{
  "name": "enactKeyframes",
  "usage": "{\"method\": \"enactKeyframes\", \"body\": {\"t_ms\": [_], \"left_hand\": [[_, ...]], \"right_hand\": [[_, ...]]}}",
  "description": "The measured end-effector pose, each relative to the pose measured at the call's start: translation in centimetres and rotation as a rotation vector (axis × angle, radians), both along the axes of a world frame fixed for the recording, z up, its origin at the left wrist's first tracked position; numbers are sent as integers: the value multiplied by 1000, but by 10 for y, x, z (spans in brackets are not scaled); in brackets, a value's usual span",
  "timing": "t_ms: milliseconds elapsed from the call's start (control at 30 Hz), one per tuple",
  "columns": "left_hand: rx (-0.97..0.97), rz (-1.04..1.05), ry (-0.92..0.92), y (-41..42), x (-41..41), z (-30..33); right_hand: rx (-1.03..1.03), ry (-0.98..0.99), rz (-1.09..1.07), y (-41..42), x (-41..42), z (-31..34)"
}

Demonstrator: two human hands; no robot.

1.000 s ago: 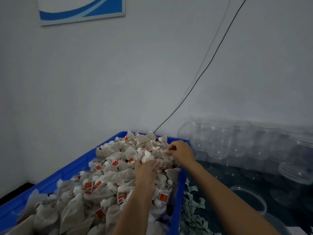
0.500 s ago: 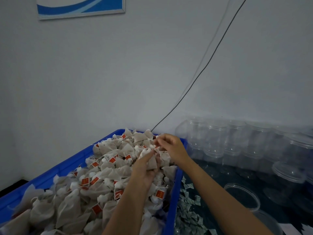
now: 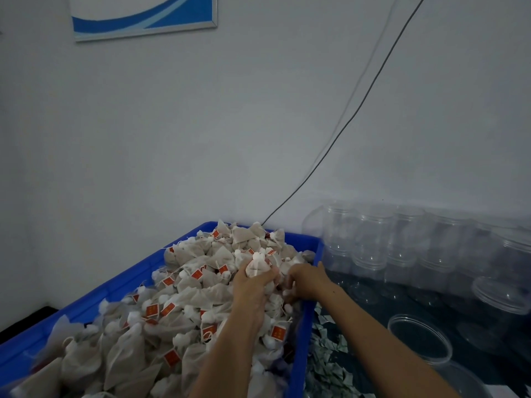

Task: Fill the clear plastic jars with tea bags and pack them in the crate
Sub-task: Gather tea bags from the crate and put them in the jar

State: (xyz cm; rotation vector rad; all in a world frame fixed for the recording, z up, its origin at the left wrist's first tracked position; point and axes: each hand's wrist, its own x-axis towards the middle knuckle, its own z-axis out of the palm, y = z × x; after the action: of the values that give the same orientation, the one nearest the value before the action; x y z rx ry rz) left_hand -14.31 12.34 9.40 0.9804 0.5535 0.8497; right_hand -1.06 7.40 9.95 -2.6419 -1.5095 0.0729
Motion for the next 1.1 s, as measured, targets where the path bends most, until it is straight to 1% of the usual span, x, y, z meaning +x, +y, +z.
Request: {"method": "enactKeyframes", "body": {"t_ms": [133,233,333,400,467,567,633,667,700,733,767,867,900,933,967,1033,1100], "left_hand": [[-91,23,-16,1,1,-1],[-171,26,-32,2,0,-2],[-266,-20,-54,1,0,-1],[-360,-81,-81,1,-1,2],[-382,-153,-130,1,-2,2],[-364,-223,-184,3,-5,1],[-347,-185,-146,5,-6,1],[-330,-138,-106,6,-5,1],[-306,-91,-61,8,-4,0],[-286,-56,-29,10,-3,-2],[-268,-34,-14,11,-2,-3],[-226,-1,9,9,-3,-4],[-219,2,6,9,-3,-4],[-217,2,3,9,-3,-4],[-217,0,6,9,-3,-4],[-221,-5,-11,9,-3,-4],[-216,8,-36,9,-4,-3]], "right_hand": [[308,30,37,-6,-2,1],[496,68,55,-8,-4,5],[659,100,149,-9,-7,15],[707,134,277,-9,-14,22],[687,176,408,-8,-23,29],[637,370,516,-9,-29,34],[752,557,442,-10,-29,34],[825,604,348,-10,-27,33],[860,579,238,-11,-25,31],[818,501,150,-12,-22,29],[684,415,106,-14,-18,26],[63,315,152,-17,-13,18],[-96,258,153,-16,-15,15],[-182,186,144,-15,-17,12],[-204,114,132,-13,-19,9],[-152,6,112,-9,-20,3],[-53,-10,84,-7,-18,-1]]}}
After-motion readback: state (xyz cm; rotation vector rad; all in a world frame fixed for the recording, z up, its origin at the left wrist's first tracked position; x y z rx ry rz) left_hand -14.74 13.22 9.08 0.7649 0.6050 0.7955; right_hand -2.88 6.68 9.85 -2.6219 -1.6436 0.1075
